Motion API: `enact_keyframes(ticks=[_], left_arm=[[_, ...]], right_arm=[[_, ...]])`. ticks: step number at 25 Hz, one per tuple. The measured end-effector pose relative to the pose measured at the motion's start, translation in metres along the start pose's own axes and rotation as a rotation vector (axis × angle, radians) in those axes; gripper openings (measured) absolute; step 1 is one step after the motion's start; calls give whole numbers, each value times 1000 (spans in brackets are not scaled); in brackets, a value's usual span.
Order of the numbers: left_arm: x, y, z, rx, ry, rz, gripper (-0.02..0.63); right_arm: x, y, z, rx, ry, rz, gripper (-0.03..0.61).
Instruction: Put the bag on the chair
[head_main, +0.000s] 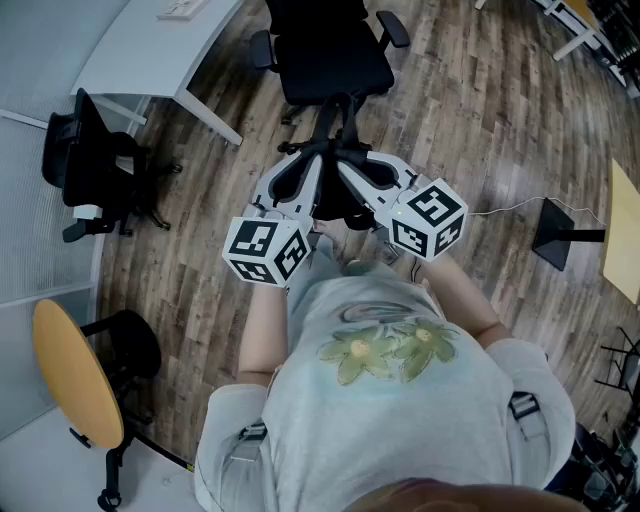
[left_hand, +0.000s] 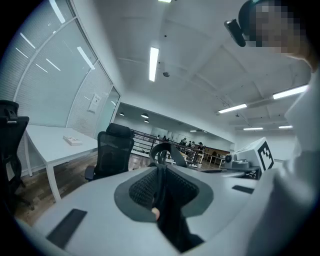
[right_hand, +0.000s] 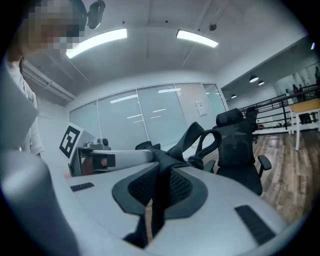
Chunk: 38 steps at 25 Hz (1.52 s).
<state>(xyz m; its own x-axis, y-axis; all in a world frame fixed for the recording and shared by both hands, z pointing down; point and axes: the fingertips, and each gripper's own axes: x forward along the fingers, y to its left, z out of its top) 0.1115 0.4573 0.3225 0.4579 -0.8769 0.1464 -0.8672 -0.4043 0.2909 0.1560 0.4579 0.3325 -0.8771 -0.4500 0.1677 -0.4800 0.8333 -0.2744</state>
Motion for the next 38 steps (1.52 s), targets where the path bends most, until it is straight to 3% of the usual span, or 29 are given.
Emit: enact_keyframes(ticks=[8, 23, 31, 38], left_arm=[[23, 38, 0, 7, 45, -23, 69], [69, 150, 2, -16, 175, -179, 69], [93, 204, 23, 14, 172, -224, 69], [114, 237, 35, -10, 150, -212, 69]], right_arm=[[38, -23, 1, 48, 21, -32, 37], [148, -71, -6, 156, 81, -170, 37], [204, -96, 10, 158, 42, -225, 37], [237, -115, 23, 151, 60, -236, 37]])
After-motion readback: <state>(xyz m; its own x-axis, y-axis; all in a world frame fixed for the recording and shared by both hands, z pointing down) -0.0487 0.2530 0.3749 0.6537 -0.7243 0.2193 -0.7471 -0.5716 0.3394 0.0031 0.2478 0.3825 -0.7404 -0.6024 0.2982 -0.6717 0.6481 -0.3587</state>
